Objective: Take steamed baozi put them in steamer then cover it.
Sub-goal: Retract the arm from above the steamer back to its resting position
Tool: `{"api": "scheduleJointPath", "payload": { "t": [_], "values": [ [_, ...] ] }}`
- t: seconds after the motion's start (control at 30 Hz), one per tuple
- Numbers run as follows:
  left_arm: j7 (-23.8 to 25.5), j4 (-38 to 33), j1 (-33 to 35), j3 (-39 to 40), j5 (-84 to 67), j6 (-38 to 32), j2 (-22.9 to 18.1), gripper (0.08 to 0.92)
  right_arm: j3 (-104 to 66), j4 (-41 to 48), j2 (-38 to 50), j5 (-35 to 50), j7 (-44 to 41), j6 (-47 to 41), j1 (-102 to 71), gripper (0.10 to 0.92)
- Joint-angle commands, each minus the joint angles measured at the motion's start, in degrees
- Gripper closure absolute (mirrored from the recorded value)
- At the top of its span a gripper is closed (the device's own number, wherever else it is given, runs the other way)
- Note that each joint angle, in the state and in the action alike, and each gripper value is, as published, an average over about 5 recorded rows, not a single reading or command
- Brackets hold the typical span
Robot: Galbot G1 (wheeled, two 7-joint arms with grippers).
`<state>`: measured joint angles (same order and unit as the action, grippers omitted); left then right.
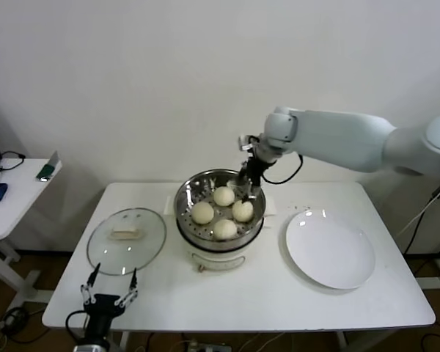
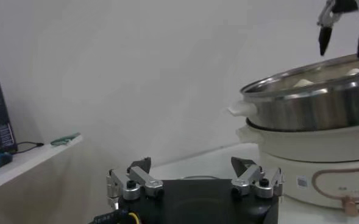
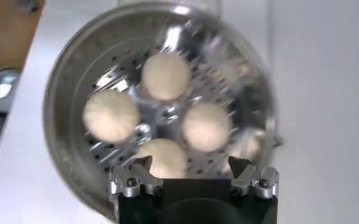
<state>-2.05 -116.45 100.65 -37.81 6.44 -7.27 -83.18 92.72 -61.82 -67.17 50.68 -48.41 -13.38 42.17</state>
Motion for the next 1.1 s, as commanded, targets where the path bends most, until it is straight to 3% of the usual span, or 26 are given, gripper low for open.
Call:
{"api": "scheduleJointPath", "payload": {
  "t": [0.03, 0.3, 0.7, 1.1],
  "values": [
    [0.0, -0.6, -1.3, -0.9, 0.9, 0.3, -0.4, 0.177, -11.4, -10.1, 19.0, -5.2, 21.1, 17.8, -4.7, 0.203],
    [0.7, -1.1, -3.4, -1.0, 3.1, 0.6, -1.5, 0.177, -41.9, -18.4, 32.2, -14.7, 33.6, 21.3, -32.8, 0.203],
    [0.8, -3.2, -5.6, -0.2, 8.3, 3.6, -2.6, 0.177, -95.0, -26.7, 29.6, -19.4, 39.0, 20.6, -79.9, 0.203],
    [-0.4, -5.0, -6.0, -1.7, 54.9, 11.2, 2.1, 0.177, -117.9, -33.2, 16.9, -19.3, 41.6, 20.1, -107.3, 0.203]
  ]
}}
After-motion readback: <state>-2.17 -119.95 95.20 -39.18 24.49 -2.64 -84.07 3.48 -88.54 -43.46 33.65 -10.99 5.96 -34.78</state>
